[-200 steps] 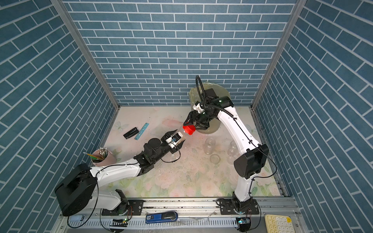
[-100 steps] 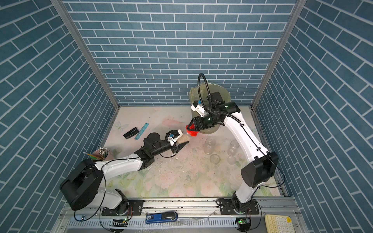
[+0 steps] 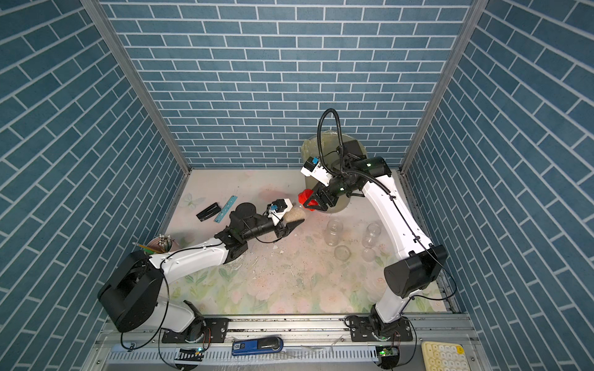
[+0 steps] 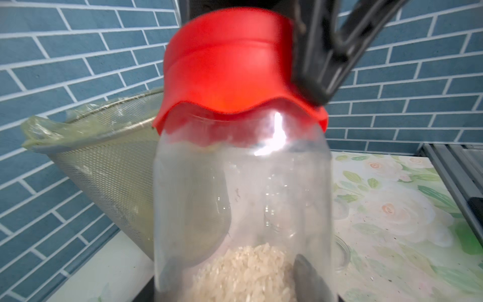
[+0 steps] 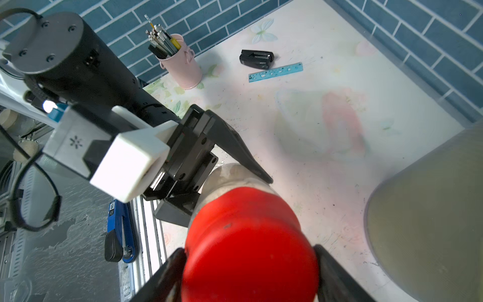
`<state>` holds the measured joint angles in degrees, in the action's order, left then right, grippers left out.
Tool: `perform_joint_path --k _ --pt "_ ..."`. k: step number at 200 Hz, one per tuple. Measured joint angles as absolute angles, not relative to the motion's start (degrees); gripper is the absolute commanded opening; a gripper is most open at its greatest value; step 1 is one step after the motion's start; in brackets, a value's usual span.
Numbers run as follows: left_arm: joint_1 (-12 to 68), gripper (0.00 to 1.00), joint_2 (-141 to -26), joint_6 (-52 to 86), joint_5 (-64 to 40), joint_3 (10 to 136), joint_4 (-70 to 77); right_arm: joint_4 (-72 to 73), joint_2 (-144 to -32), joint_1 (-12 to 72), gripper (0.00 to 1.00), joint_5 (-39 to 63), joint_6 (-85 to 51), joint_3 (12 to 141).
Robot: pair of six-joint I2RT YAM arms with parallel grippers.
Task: Empty moldy rice from jars
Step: Unscrew the lid from the jar.
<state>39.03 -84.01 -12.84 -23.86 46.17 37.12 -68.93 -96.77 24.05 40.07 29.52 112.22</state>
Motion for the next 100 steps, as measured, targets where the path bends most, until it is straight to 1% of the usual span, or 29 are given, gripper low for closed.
perform_joint_path --k 33,50,77,88,100 --pt "38.2 0.27 -84.0 -11.8 -20.9 48.8 35.8 -69.4 -100.0 21.0 0.88 40.4 24.7 120.4" --pt "38.0 0.26 -83.9 -11.3 -20.2 49.8 34.4 -67.1 -100.2 19.2 0.91 42.1 19.8 121.6" --pt "38.1 0.26 -83.5 -11.2 -19.2 51.5 30.8 -57.5 -98.7 17.6 0.89 43.5 8.9 117.8" --pt "38.1 0.28 -83.0 -11.2 -18.3 52.0 29.5 -52.6 -97.3 17.6 0.89 43.5 3.5 114.5" --pt "38.1 0.3 -82.1 -11.2 -17.2 52.4 27.9 -47.7 -95.8 17.6 0.85 42.9 -3.5 111.3"
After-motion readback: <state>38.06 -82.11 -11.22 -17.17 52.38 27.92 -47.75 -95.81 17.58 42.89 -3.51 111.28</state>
